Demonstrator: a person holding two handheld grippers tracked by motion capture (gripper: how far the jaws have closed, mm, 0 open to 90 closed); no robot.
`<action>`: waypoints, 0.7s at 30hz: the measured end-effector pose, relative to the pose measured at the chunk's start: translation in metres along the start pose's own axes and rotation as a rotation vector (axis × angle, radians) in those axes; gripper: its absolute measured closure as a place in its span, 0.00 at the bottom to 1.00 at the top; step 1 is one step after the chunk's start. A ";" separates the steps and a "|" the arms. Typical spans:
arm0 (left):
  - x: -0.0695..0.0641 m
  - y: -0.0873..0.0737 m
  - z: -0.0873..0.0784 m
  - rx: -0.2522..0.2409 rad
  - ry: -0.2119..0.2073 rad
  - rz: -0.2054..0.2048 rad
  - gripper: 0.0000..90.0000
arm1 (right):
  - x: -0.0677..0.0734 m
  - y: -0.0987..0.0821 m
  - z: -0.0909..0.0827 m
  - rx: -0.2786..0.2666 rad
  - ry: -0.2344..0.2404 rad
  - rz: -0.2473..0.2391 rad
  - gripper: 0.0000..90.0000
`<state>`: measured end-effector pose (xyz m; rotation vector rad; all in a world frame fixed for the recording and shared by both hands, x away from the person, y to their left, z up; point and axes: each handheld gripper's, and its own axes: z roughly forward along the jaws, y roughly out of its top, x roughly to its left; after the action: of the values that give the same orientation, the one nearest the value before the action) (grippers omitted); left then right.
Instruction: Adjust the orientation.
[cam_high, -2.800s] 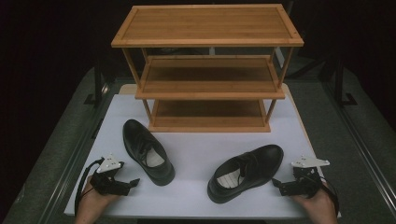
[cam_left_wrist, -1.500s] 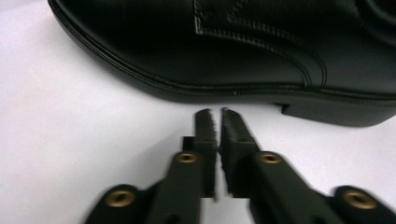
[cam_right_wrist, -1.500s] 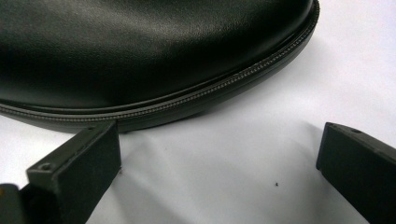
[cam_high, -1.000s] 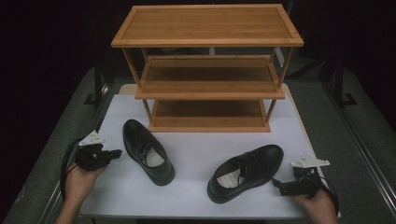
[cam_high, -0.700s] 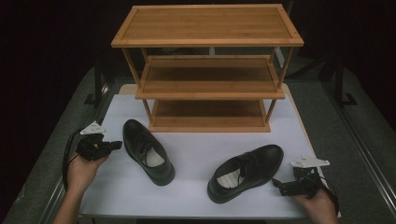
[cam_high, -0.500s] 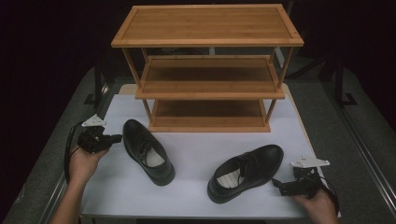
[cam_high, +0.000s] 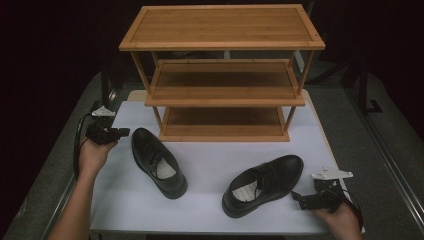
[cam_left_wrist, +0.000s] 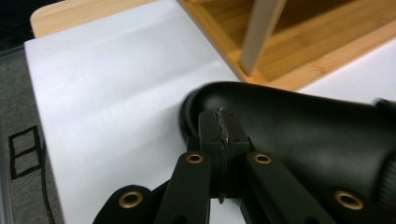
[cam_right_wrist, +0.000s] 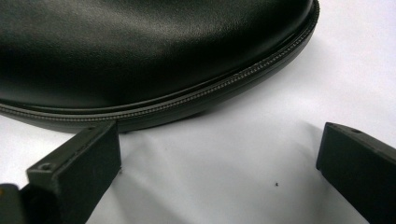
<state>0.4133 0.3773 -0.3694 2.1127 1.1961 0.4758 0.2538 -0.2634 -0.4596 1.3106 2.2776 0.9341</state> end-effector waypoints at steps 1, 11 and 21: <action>0.003 0.002 0.002 0.004 0.005 0.001 1.00 | 0.000 0.000 0.000 0.000 0.000 0.000 0.00; 0.021 0.008 0.036 0.017 0.021 0.003 1.00 | 0.000 0.000 0.000 0.000 0.000 -0.001 0.00; 0.033 -0.003 0.067 0.068 0.004 -0.051 1.00 | 0.000 0.000 0.000 -0.001 0.000 0.000 0.00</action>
<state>0.4679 0.3823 -0.4200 2.1339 1.2812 0.4219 0.2537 -0.2634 -0.4596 1.3107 2.2771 0.9350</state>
